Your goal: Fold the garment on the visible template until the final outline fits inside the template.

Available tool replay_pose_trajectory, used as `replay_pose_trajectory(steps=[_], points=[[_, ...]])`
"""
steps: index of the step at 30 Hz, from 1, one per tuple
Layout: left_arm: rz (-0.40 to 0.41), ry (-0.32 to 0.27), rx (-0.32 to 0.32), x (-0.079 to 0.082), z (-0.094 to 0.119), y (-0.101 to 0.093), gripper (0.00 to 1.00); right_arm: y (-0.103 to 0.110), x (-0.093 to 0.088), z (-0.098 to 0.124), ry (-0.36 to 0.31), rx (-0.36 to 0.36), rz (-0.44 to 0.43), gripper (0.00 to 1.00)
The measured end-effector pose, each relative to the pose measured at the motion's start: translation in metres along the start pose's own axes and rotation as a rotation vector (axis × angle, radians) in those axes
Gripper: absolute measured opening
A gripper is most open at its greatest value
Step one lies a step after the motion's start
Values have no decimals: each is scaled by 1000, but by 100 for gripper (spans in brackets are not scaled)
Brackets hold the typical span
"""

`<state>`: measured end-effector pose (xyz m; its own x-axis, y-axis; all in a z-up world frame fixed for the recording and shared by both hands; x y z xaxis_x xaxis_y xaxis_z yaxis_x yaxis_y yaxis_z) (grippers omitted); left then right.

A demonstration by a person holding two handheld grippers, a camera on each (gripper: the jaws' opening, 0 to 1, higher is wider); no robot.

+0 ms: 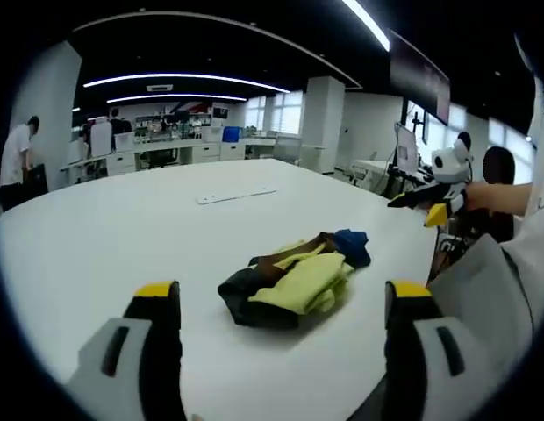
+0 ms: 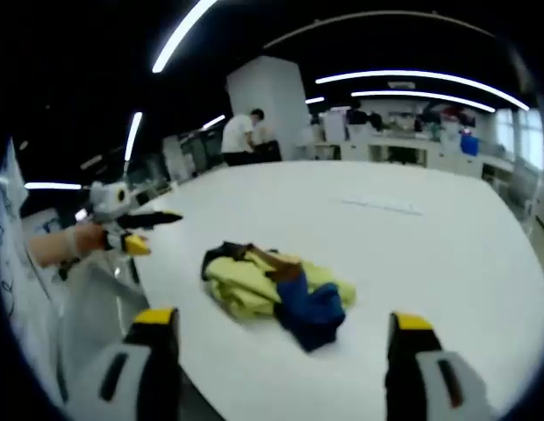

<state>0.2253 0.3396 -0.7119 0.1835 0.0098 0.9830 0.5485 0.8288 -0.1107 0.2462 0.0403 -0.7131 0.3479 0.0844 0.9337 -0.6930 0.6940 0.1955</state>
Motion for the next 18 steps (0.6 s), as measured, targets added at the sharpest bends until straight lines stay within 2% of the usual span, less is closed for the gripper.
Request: replay_pose_trajectory(steps=[18], points=[[3,12,-8,0,-5,-8,93,-2,-4,2,1,-8,-13,99]])
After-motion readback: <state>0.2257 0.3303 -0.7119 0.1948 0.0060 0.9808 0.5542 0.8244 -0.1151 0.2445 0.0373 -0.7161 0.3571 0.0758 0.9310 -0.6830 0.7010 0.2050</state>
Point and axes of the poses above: the point that each gripper's makers call its tool centre point, and the gripper's own axes: z roughly backward along the fingers, y roughly to its left, x roughly out of its top, the point moved 3 cm from there along z, roughly backward along the fingers, and after that the axes turned 12 degrees about -y, right-handed, at the moved point
